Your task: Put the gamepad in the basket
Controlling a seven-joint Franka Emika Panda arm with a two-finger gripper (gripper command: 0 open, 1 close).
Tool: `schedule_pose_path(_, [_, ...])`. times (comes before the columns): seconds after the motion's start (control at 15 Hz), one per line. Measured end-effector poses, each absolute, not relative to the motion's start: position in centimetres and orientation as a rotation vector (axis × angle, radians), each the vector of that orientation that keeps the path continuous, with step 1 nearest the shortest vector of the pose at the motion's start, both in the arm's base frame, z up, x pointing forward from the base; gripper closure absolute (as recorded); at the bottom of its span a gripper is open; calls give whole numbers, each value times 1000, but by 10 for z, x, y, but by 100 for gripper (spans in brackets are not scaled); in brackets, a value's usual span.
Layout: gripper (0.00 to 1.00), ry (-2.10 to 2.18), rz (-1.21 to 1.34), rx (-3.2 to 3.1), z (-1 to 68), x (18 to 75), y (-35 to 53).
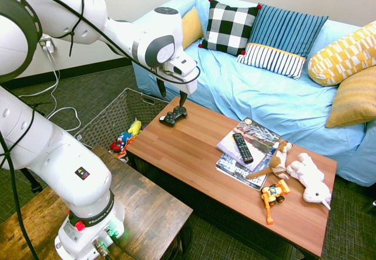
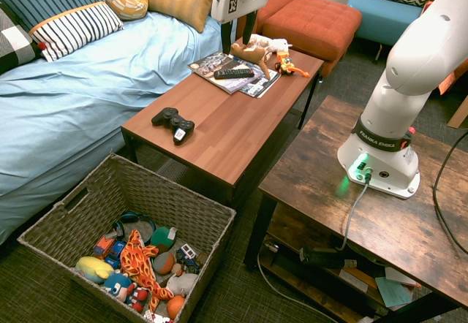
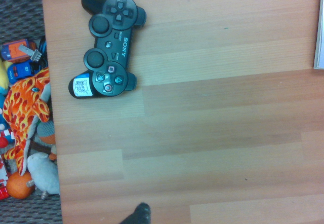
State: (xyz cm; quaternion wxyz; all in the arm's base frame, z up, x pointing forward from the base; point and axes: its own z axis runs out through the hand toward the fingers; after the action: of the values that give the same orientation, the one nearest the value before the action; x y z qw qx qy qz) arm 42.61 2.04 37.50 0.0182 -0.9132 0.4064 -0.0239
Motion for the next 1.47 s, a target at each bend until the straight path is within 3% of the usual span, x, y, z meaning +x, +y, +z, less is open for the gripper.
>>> schedule_pose_path(0.33, [0, 1257, -119, -2833, 363, 437, 33])
schedule_pose_path(0.6, [0, 1290, -119, -2802, 337, 477, 62])
schedule_pose_path(0.93, [0, 1350, -80, -2807, 286, 529, 113])
schedule_pose_path(1.47, [0, 1456, -15, -2806, 194, 566, 151])
